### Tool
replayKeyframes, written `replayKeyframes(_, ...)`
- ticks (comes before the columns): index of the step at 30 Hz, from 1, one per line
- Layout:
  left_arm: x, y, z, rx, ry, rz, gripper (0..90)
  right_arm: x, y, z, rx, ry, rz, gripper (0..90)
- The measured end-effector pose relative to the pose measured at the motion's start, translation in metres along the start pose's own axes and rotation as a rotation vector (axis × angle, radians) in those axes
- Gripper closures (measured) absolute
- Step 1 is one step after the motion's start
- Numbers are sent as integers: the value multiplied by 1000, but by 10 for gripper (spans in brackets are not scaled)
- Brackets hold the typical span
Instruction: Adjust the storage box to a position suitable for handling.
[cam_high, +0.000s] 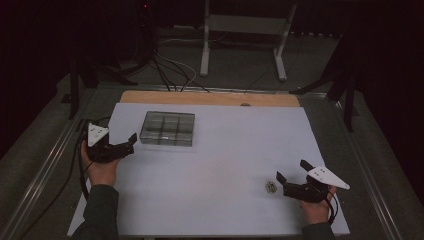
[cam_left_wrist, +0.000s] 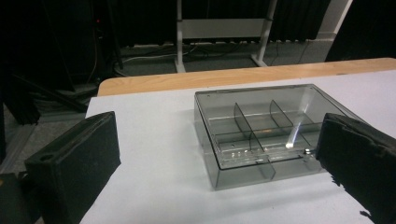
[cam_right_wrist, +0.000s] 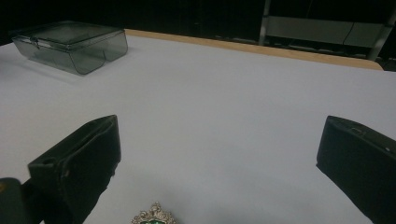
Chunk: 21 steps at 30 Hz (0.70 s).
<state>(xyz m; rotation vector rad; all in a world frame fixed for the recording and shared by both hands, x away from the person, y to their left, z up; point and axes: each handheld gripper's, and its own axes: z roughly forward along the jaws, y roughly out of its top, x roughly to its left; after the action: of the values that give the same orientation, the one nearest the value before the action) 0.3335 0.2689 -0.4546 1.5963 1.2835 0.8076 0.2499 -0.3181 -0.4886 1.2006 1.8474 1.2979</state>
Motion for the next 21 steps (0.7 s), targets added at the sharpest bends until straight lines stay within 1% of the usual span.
replayKeyframes(1,0,0,0,0,0,0,14,0,0,0,0,0,0,2)
replayKeyframes(2,1,0,3,0,4,-5,14,0,0,1,2,-1,-2,2)
replayKeyframes(4,2,0,6,-3,9,-25,14,1,0,1,3,0,-2,2)
replayKeyframes(5,2,-1,9,-9,13,-43,14,1,0,1,4,0,-3,2)
replayKeyframes(7,2,-1,9,-9,13,-43,14,1,0,1,5,-1,-4,2)
replayKeyframes(8,3,-1,13,-10,16,-50,14,1,0,1,5,-1,-4,2)
replayKeyframes(11,2,0,18,5,28,-48,14,2,0,1,4,-3,-7,2)
replayKeyframes(12,3,0,20,14,34,-54,15,2,0,1,5,-6,-9,2)
replayKeyframes(13,3,1,22,27,41,-59,31,4,0,2,7,-20,-32,2)
replayKeyframes(14,2,2,24,49,50,-67,48,5,1,2,9,-24,-40,2)
replayKeyframes(15,2,2,24,49,50,-67,66,6,1,2,9,-23,-41,2)
replayKeyframes(16,2,2,25,56,51,-70,66,6,1,2,9,-23,-41,2)
replayKeyframes(17,3,2,27,64,58,-70,88,8,1,4,9,-19,-47,2)
replayKeyframes(18,3,3,28,74,64,-74,88,8,1,4,9,-19,-47,2)
replayKeyframes(19,3,3,28,74,64,-74,103,8,1,4,9,-19,-47,2)
replayKeyframes(20,2,3,32,88,76,-72,139,11,2,6,11,-15,-55,2)
replayKeyframes(21,2,3,33,90,78,-71,166,12,2,6,12,-15,-55,2)
